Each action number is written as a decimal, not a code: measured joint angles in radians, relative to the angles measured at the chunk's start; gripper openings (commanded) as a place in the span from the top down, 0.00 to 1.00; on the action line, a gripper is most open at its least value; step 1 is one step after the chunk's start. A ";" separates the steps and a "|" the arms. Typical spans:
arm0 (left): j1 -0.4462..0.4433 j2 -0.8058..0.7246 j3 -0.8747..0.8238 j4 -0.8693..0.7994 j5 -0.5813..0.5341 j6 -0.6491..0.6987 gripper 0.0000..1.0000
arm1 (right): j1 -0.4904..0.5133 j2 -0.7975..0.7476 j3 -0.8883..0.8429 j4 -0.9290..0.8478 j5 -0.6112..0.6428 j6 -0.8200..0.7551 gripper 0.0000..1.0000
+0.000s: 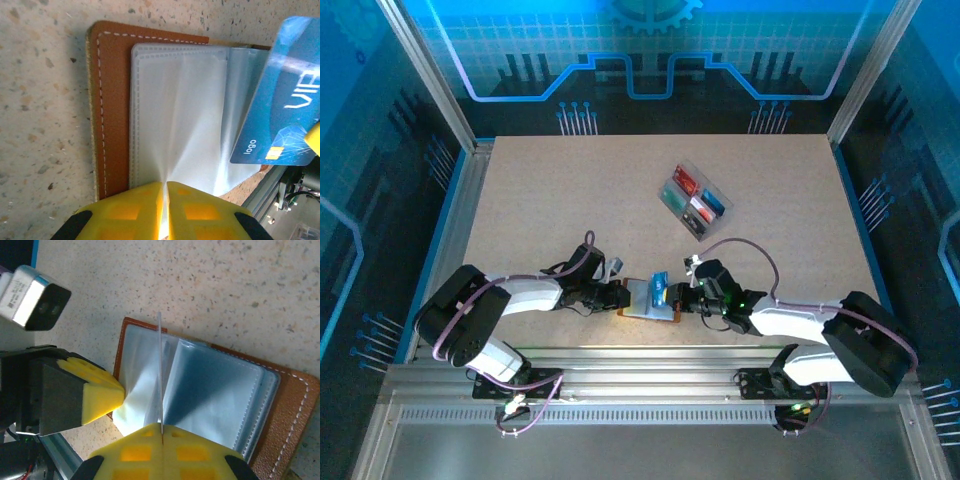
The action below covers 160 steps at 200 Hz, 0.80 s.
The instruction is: Put the credit cards into the card holder
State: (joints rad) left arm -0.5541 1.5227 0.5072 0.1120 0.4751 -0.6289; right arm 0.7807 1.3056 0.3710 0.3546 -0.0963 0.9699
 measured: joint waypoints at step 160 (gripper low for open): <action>-0.006 -0.004 -0.006 0.010 -0.005 0.000 0.86 | 0.000 0.090 -0.011 0.130 -0.002 0.161 1.00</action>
State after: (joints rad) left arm -0.5598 1.5188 0.5014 0.1219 0.4706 -0.6289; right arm 0.7807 1.3960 0.3595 0.4847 -0.0978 1.1305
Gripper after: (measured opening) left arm 0.139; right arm 0.052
